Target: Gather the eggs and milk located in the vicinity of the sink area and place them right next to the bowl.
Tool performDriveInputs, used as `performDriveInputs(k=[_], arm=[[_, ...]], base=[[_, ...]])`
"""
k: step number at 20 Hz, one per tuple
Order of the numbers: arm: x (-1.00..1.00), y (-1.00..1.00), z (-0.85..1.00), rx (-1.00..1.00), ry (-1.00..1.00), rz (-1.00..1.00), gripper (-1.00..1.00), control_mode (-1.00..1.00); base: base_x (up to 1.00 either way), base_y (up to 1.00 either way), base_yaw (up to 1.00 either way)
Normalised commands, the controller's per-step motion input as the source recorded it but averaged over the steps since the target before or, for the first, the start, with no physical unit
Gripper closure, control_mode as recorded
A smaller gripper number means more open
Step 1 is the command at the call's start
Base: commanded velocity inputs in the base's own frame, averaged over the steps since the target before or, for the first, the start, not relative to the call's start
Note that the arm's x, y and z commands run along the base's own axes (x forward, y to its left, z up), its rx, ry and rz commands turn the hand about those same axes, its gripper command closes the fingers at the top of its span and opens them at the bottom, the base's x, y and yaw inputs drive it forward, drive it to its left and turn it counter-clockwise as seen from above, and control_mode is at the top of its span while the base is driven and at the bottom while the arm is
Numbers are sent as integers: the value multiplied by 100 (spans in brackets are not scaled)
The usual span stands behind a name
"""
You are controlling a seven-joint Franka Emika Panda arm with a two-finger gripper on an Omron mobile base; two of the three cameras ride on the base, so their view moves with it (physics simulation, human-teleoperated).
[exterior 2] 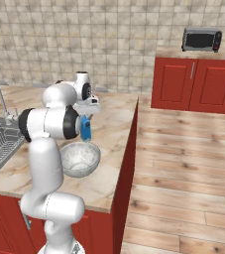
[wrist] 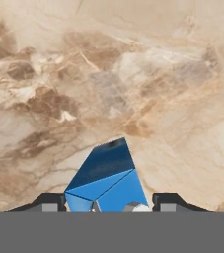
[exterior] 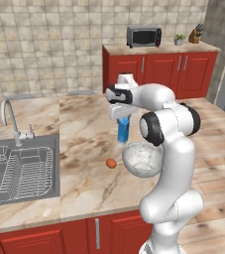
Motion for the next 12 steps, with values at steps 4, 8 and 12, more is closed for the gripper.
performDriveInputs(k=[4,8,12], arm=[[2,-28,84,3,-5,-5,100,-100],[0,-36,68,1,-1,-8,100,-100],[-50,-27,33,1,0,-6,100,-100]], base=[[0,0,0],[0,0,0],[0,0,0]])
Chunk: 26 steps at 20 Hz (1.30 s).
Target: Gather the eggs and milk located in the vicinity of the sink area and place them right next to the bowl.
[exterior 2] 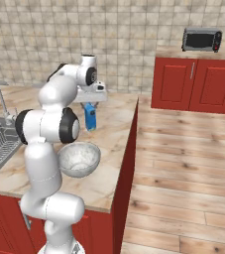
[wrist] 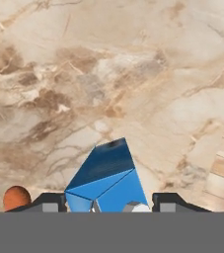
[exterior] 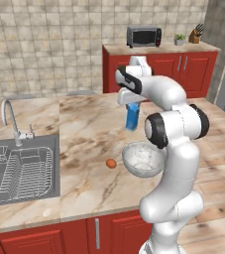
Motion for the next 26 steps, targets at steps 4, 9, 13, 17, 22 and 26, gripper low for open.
performDriveInputs(k=[4,9,13,17,22,26], arm=[[-89,-29,19,3,0,-7,100,-100],[-96,-23,7,2,0,-9,100,-100],[-97,-23,0,0,-1,-9,100,-100],[-100,-14,0,0,-6,-7,100,-100],[-63,-11,0,0,-3,-5,100,-100],[-2,-35,-6,-2,0,-7,100,-100]], base=[[0,0,0],[0,0,0],[0,0,0],[0,0,0],[0,0,0],[0,0,0]])
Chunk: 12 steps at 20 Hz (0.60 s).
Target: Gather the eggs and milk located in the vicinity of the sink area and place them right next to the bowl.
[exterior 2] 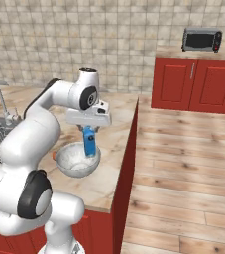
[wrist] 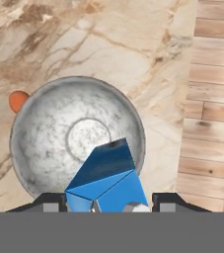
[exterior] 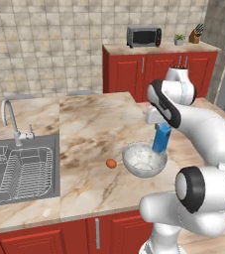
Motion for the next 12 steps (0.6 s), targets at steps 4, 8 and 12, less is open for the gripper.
performDriveInputs(k=[4,8,12], arm=[[18,-51,-4,-5,0,-7,100,-100],[22,-69,0,-2,0,-6,100,-100],[14,-54,0,0,0,-3,100,-100]], base=[[0,0,0],[0,0,0],[0,0,0]])
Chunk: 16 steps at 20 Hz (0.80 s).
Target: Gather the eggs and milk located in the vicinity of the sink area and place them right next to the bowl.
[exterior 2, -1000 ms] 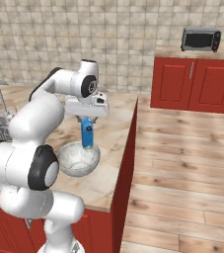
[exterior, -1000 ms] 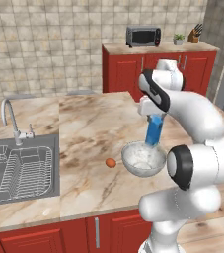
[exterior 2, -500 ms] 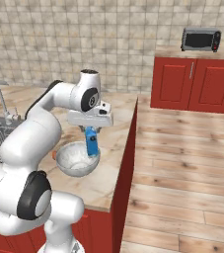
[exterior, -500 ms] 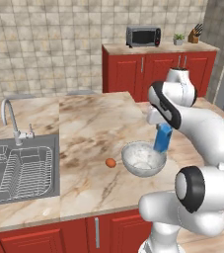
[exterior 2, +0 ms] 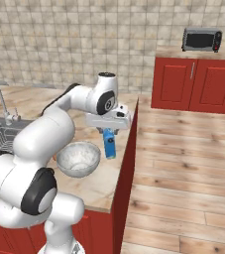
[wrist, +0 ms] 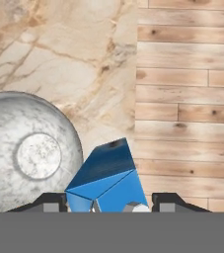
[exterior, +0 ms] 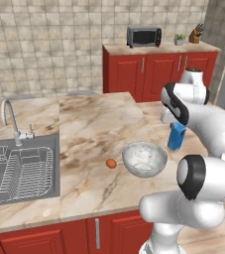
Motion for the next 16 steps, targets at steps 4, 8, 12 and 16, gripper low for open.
performDriveInputs(k=[4,8,12,16], arm=[[0,-4,-6,0,0,0,100,-100],[0,0,-40,0,0,-1,100,-100],[0,0,-51,0,0,-3,100,-100],[0,0,-28,0,-1,-5,100,-100]], base=[[0,0,0],[0,0,0],[0,0,0],[0,0,0]])
